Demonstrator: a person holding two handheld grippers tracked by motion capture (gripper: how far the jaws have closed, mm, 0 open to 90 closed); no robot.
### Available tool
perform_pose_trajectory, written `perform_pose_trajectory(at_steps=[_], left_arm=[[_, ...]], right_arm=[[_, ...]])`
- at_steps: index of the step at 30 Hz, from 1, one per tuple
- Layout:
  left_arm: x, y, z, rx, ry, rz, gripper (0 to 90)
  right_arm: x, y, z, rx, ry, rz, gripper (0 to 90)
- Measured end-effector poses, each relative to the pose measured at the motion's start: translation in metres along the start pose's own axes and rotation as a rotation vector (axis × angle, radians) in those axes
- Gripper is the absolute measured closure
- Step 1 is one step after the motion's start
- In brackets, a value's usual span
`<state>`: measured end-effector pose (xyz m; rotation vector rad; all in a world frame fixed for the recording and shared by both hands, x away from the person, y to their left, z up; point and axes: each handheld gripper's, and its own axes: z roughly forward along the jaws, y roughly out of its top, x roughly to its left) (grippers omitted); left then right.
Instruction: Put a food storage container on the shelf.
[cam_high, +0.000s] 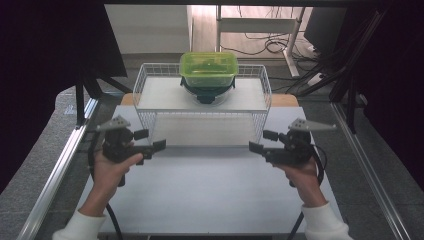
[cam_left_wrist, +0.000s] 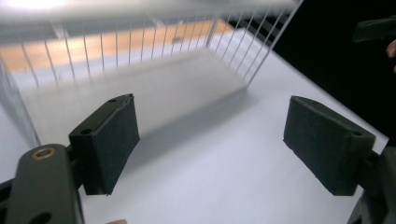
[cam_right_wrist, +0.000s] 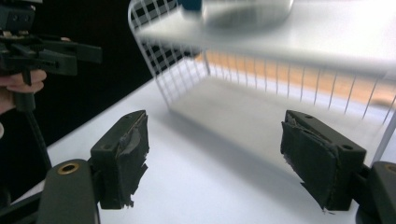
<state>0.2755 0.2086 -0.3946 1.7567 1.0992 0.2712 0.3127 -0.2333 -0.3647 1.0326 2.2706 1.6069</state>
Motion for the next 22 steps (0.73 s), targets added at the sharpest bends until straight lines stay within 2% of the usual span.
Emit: perform_pose_trajectory(at_steps=[4,6,8,10,13,16,18,22], left_arm=[[0.004,-0.033,0.011,0.076,0.002,-0.012,17.7],[0.007,-0.045,0.016,0.090,-0.008,-0.033,18.1],[0.010,-0.055,0.019,0.080,-0.015,-0.060,18.6],[0.012,-0.063,0.024,0.114,-0.013,-0.070,19.4],[0.014,-0.067,0.025,0.115,-0.004,-0.078,19.5],[0.012,-0.068,0.029,0.127,0.016,-0.053,19.4],[0.011,-0.069,0.032,0.136,0.015,-0.045,19.3],[0.012,-0.072,0.037,0.148,0.026,-0.025,18.2]], right_arm=[[-0.003,-0.042,0.006,0.033,-0.010,0.034,22.2],[-0.006,-0.056,0.008,0.043,-0.019,0.045,22.2],[-0.010,-0.069,0.013,0.080,-0.029,0.054,21.9],[-0.012,-0.080,0.016,0.116,-0.043,0.043,22.2],[-0.013,-0.087,0.020,0.136,-0.041,0.049,22.2],[-0.012,-0.088,0.021,0.138,-0.041,0.053,21.9],[-0.011,-0.089,0.020,0.134,-0.048,0.039,21.4],[-0.012,-0.091,0.015,0.116,-0.061,0.045,20.7]])
